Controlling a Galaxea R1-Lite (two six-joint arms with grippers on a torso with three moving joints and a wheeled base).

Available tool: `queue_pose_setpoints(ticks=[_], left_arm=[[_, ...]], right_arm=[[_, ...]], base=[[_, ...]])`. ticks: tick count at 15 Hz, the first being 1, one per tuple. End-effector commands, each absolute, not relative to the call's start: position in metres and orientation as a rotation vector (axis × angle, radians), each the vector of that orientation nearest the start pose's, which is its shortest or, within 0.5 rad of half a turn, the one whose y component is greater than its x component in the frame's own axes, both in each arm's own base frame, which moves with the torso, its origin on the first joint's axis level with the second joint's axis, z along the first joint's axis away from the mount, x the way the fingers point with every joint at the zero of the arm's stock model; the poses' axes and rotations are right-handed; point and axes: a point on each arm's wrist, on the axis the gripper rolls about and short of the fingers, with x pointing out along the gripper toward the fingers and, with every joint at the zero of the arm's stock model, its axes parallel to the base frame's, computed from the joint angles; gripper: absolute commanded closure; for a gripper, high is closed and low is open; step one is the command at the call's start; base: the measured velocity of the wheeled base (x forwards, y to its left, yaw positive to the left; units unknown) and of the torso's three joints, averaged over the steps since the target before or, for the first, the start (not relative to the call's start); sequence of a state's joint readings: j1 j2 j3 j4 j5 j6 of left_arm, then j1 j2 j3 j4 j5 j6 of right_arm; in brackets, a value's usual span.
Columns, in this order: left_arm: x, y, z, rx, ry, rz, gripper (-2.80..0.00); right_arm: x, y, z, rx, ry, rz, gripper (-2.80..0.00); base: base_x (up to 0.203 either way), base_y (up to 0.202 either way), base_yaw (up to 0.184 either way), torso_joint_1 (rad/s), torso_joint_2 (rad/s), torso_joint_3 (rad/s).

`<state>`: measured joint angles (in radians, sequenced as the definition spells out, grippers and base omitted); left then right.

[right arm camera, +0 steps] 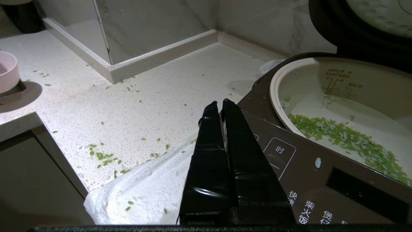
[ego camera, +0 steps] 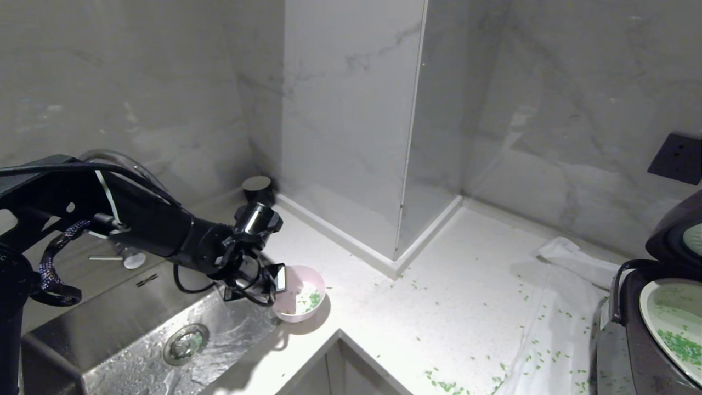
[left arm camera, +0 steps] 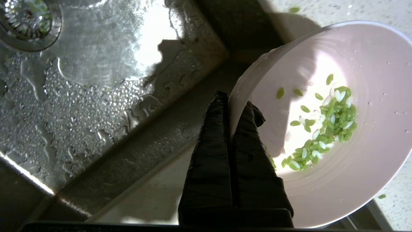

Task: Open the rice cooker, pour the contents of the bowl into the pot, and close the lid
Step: Fill a bowl with water from the tap

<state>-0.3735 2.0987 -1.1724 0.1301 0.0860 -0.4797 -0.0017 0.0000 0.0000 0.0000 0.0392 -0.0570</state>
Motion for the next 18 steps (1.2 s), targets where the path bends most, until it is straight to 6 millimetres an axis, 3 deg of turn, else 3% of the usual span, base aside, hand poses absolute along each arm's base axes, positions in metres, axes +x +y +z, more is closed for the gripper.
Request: queue_pose_setpoints(ticks=[1, 7, 18], left_arm=[[0.337, -0.119, 0.084, -0.216, 1.052, 0.021, 0.00], [0.342, -0.063, 0.085, -0.305, 1.045, 0.160, 0.00], [0.363, 0.025, 0.068, -0.430, 1.030, 0.401, 0.00]], right_arm=[[-0.023, 0.001, 0.075, -0.057, 0.002, 0.038, 0.00], [-0.023, 0.001, 0.075, -0.057, 0.002, 0.038, 0.00], [-0.023, 0.001, 0.075, -0.057, 0.000, 0.038, 0.00]], base=[[0.000, 0.000, 0.000, 0.000, 0.00, 0.000], [0.000, 0.000, 0.000, 0.000, 0.00, 0.000], [0.000, 0.000, 0.000, 0.000, 0.00, 0.000]])
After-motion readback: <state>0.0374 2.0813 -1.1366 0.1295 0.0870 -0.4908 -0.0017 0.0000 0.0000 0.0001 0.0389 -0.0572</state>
